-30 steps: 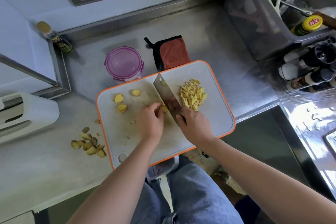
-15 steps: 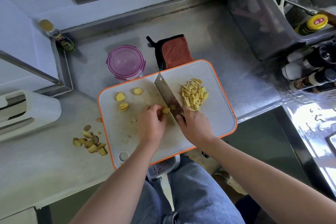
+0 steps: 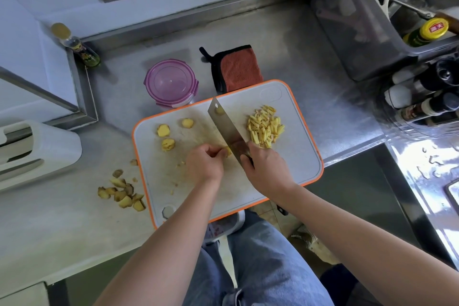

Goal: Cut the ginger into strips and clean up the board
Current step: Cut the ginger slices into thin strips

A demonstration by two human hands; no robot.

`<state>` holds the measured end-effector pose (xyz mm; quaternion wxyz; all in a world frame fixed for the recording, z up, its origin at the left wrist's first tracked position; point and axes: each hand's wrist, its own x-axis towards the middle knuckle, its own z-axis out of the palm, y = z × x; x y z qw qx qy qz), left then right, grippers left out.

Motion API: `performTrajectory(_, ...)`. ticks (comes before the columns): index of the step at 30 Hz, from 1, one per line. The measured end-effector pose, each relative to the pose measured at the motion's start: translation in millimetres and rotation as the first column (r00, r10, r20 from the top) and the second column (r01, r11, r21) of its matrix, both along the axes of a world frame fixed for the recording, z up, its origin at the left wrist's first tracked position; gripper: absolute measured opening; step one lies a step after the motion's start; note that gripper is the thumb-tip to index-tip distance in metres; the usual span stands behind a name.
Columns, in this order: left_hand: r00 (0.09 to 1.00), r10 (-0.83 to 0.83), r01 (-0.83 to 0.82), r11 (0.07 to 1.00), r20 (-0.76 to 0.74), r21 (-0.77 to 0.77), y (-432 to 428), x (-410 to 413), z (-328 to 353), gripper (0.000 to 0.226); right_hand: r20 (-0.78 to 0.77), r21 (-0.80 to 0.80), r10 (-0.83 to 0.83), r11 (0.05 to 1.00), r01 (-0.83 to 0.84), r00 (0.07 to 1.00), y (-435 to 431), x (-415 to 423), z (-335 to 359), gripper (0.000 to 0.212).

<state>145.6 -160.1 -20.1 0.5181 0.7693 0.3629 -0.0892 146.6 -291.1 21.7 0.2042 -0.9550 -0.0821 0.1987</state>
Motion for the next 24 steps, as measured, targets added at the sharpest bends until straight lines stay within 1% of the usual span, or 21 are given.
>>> performTrajectory(2, 1.000, 0.009, -0.009, 1.000, -0.004, -0.016, 0.8, 0.2, -0.6, 0.024, -0.010, -0.017, 0.008, 1.000, -0.008, 1.000, 0.9, -0.1, 0.2, 0.019)
performTrajectory(7, 1.000, -0.007, 0.007, 0.999, -0.007, -0.033, 2.0, 1.3, 3.2, 0.017, -0.061, -0.061, 0.017, 0.998, -0.021, 0.998, 0.7, -3.7, 5.2, 0.018)
performTrajectory(13, 1.000, -0.001, 0.000, 0.998, -0.021, -0.055, 2.6, 2.8, 2.7, 0.024, -0.076, -0.071, 0.012, 0.997, -0.017, 0.997, 10.5, 0.0, -0.9, 0.020)
performTrajectory(16, 1.000, -0.002, 0.001, 0.999, -0.024, -0.054, 3.2, 2.5, 4.3, 0.021, -0.052, -0.053, -0.005, 0.999, 0.002, 0.999, 16.6, 0.4, -9.4, 0.019)
performTrajectory(19, 0.999, 0.025, -0.028, 0.996, -0.033, -0.082, 4.1, 2.6, 2.7, 0.028, -0.014, -0.023, -0.019, 1.000, 0.019, 1.000, 15.9, 2.6, -14.0, 0.019)
performTrajectory(22, 0.999, 0.026, -0.029, 0.996, -0.039, -0.080, 4.2, 2.9, 3.0, 0.028, 0.010, 0.038, -0.046, 0.998, 0.046, 0.999, 11.4, 6.9, -12.7, 0.015)
performTrajectory(24, 0.999, 0.028, -0.032, 0.994, -0.041, -0.100, 4.3, 3.5, 3.4, 0.026, 0.023, 0.081, -0.066, 0.995, 0.064, 0.998, 8.5, 7.6, -9.5, 0.017)
